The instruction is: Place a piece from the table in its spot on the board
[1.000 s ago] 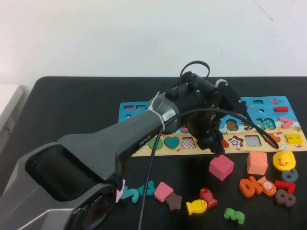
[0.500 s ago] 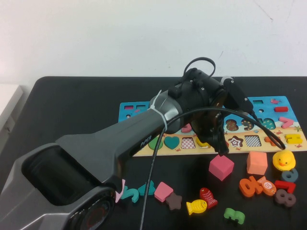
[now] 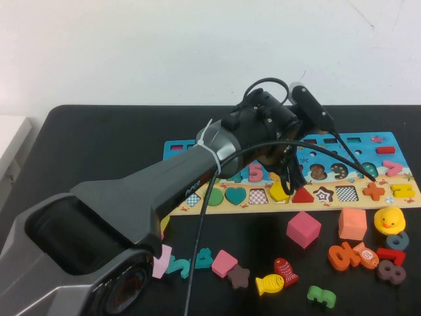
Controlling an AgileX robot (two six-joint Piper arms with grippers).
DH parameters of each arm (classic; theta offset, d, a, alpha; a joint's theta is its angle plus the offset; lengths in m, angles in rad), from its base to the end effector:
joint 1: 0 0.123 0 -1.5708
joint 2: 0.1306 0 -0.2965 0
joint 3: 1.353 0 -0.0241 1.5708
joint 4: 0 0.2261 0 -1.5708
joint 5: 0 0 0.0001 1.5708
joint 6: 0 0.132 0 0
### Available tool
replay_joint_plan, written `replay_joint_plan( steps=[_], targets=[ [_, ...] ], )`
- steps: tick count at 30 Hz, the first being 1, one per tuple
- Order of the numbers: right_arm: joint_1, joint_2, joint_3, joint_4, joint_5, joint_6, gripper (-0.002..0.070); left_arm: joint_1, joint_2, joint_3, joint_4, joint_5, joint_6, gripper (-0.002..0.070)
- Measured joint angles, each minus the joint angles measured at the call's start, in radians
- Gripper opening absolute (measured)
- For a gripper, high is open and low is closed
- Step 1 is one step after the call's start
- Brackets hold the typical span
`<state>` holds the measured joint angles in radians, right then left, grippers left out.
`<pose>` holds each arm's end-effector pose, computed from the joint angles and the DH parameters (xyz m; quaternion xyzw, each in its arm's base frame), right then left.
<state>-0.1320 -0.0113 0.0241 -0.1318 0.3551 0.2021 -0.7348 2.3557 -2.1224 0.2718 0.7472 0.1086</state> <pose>0.0548 -0.0134 0.1629 0.0975 0.7922 -0.0344 0.6015 0.4208 -0.3478 0.1950 0.4401 0.8268 0.0126 0.3502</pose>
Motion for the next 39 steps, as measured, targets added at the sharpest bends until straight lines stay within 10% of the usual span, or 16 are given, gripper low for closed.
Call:
replay_joint_plan(
  steps=[39],
  targets=[
    [0.000,0.000,0.000,0.000,0.000,0.000,0.0019,-0.016,-0.200,0.132,-0.042,-0.057,-0.050,-0.0001]
  ],
)
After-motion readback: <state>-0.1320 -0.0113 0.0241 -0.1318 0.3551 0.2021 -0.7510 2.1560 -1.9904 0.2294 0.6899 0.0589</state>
